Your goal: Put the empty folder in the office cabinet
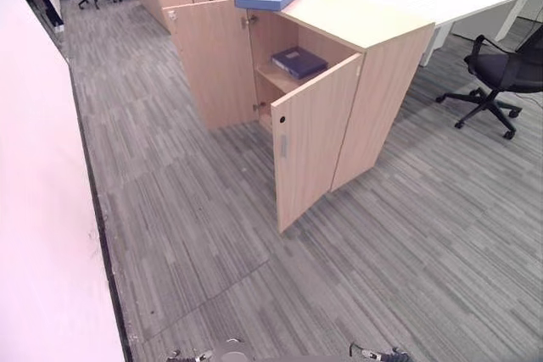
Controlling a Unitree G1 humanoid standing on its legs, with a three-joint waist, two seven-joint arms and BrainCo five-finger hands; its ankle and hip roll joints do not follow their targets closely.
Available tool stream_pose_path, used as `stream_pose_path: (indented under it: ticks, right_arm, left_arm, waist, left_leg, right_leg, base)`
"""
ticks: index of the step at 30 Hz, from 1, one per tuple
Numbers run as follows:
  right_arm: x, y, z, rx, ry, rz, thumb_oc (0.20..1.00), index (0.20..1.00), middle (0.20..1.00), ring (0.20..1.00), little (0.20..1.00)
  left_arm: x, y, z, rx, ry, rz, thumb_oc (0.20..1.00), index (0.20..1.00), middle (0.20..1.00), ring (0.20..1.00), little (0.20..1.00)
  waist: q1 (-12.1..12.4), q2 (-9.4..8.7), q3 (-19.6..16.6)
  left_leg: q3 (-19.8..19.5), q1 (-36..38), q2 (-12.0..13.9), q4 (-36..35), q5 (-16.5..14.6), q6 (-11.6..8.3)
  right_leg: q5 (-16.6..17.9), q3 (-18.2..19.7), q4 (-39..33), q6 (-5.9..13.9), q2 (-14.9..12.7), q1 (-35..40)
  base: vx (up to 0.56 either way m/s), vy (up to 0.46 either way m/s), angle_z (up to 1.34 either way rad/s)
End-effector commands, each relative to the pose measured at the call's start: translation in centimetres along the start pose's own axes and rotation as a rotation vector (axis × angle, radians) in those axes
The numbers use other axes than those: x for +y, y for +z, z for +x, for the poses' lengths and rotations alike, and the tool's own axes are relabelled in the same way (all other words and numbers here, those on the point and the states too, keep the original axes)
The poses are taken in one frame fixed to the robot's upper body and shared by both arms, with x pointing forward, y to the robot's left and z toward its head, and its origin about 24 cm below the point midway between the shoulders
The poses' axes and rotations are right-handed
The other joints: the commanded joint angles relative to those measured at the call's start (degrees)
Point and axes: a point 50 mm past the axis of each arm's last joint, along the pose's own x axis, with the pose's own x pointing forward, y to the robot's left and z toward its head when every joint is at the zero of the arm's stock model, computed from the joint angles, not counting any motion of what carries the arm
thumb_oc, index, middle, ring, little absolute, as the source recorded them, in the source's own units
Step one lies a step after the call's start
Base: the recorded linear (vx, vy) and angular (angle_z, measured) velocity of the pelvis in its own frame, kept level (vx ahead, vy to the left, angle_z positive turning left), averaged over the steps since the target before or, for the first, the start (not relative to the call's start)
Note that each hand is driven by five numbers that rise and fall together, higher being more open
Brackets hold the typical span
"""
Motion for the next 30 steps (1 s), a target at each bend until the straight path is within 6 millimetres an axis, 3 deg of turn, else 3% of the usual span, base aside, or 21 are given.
stream_pose_path:
  ticks: [1,6,14,15,17,19,21,23,26,30]
  right_arm:
    - [0.8,1.9,0.1,-0.054,0.004,0.015,1.000,1.000,1.000,1.000,1.000]
    - [0.7,1.8,0.1,-0.051,0.016,-0.005,1.000,1.000,1.000,1.000,1.000]
    - [0.4,1.6,0.2,-0.041,0.033,-0.060,1.000,1.000,1.000,1.000,1.000]
    - [0.3,1.7,0.2,-0.044,0.027,-0.062,1.000,1.000,1.000,1.000,1.000]
    - [0.0,1.8,0.3,-0.044,0.019,-0.065,1.000,1.000,1.000,1.000,1.000]
    - [-0.4,1.2,0.3,-0.023,-0.004,-0.045,1.000,1.000,1.000,1.000,1.000]
    - [-0.4,1.1,0.3,-0.023,-0.006,-0.042,1.000,1.000,1.000,1.000,1.000]
    - [-0.5,1.2,0.3,-0.024,-0.012,-0.025,1.000,1.000,1.000,1.000,1.000]
    - [-0.6,1.7,0.3,-0.034,-0.021,-0.011,1.000,1.000,1.000,1.000,1.000]
    - [-0.8,1.5,0.3,-0.031,-0.026,-0.006,1.000,1.000,1.000,1.000,1.000]
  left_arm:
    - [-0.1,1.3,0.2,-0.059,-0.010,0.055,1.000,1.000,1.000,1.000,1.000]
    - [-0.2,1.3,0.2,-0.057,-0.058,0.055,1.000,1.000,1.000,1.000,1.000]
    - [0.4,0.6,0.2,-0.025,-0.044,0.001,1.000,1.000,1.000,1.000,1.000]
    - [0.4,0.8,0.3,-0.032,-0.037,-0.008,1.000,1.000,1.000,1.000,1.000]
    - [0.4,1.1,0.3,-0.036,-0.032,-0.014,1.000,1.000,1.000,1.000,1.000]
    - [0.4,1.2,0.3,-0.039,-0.028,-0.022,1.000,1.000,1.000,1.000,1.000]
    - [0.4,1.1,0.3,-0.035,-0.026,-0.025,1.000,1.000,1.000,1.000,1.000]
    - [0.9,1.0,0.4,-0.024,-0.009,-0.039,1.000,1.000,1.000,1.000,1.000]
    - [1.2,1.2,0.5,-0.025,0.011,-0.071,1.000,1.000,1.000,1.000,1.000]
    - [1.1,1.1,0.5,-0.016,0.016,-0.080,1.000,1.000,1.000,1.000,1.000]
  waist:
    - [0.8,0.94,1.5]
    - [1.1,0.96,1.5]
    - [4.0,0.37,4.0]
    - [3.9,-0.18,4.4]
    - [3.8,-0.52,5.0]
    - [2.5,-0.37,4.6]
    - [2.3,-0.27,4.5]
    - [1.8,0.21,3.6]
    - [1.4,0.90,3.2]
    - [0.6,1.51,3.0]
  left_leg:
    - [0.3,-5.7,0.2,-2.9,15.6,-4.07]
    - [-0.3,-6.0,0.7,-1.9,16.3,-4.59]
    - [-2.1,-10.6,6.0,10.9,17.1,-6.88]
    - [0.8,-10.0,8.1,13.8,15.3,-6.68]
    - [3.6,-9.9,10.6,17.1,15.1,-7.10]
    - [8.7,-6.9,13.9,13.0,17.5,-7.99]
    - [8.8,-6.7,13.8,11.0,19.0,-8.34]
    - [9.6,-5.5,14.5,3.0,22.6,-8.47]
    - [8.6,-4.9,14.6,-4.7,25.5,-8.47]
    - [9.8,-2.5,15.7,-10.2,26.8,-8.47]
  right_leg:
    - [-2.8,-4.4,-1.3,2.15,0.6,0.4]
    - [-3.0,-4.8,-1.3,1.77,1.0,0.9]
    - [-3.1,-5.8,-1.3,0.39,2.1,1.1]
    - [-3.6,-6.8,-1.3,-0.07,2.4,1.1]
    - [-4.3,-8.0,-1.3,-0.66,2.6,1.4]
    - [-5.1,-10.9,-1.3,-0.93,2.7,1.7]
    - [-5.1,-11.3,-1.3,-0.89,2.7,1.8]
    - [-4.3,-13.1,-1.3,-0.01,2.3,1.5]
    - [-3.6,-14.1,-1.3,1.00,1.1,0.4]
    - [-3.2,-15.5,-1.3,2.29,-0.2,0.8]
  base:
    - [0.01,-0.033,0.24]
    - [0.02,-0.045,0.15]
    - [0.02,-0.126,0.23]
    - [0.04,-0.147,0.48]
    - [0.05,-0.146,0.34]
    - [0.08,-0.021,0.70]
    - [0.06,0.035,0.81]
    - [0.06,0.155,0.72]
    - [0.04,0.188,0.47]
    - [0.13,0.198,0.24]
